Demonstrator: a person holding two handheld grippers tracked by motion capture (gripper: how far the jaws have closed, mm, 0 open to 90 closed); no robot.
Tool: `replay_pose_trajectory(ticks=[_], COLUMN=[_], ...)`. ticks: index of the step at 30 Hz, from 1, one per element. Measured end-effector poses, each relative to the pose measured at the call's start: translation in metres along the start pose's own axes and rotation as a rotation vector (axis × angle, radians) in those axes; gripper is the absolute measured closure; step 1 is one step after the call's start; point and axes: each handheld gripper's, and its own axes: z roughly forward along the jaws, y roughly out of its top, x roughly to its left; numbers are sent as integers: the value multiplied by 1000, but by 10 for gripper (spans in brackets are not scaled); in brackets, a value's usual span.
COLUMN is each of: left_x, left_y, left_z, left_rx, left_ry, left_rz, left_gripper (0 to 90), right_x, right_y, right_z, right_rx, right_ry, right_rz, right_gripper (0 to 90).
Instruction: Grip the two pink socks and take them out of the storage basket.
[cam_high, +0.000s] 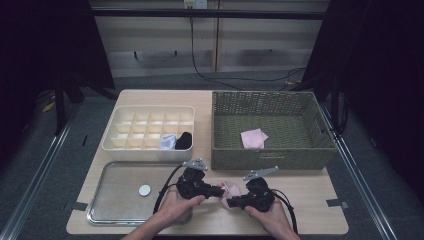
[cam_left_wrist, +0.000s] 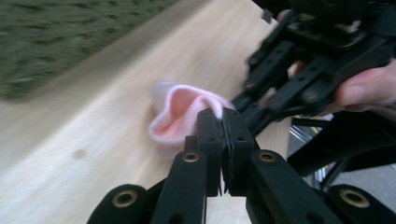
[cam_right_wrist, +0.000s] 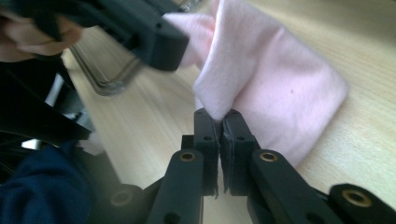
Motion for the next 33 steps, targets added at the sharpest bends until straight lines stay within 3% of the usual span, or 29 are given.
replay_pose_trajectory(ticks=[3,6,11,14,23,29,33], left_x=[8,13,11,8,10,4,1], left_y=[0,-2,-4,-5,-5,-6,-9], left_z=[-10,-19,-27,-25,-20,-13,-5], left_rx=[-12,-17,-16,4,-2,31,53], left_ry=[22,22,14,21,37,29,27], left_rz=[-18,-25,-19,-3,-18,0,2], left_gripper=[878,878,878,875,797,753,696], right_x=[-3,-13,-20,-20,-23,-22,-17], right_y=[0,0,-1,-2,-5,-7,-10], right_z=[-15,-35,-52,-57,-74,-73,-66], right_rx=[-37,-94,-130,-131,-171,-160,-100], right_ry=[28,59,83,66,41,53,62], right_rz=[8,47,76,79,84,88,74], right_gripper=[861,863,864,864,865,864,862])
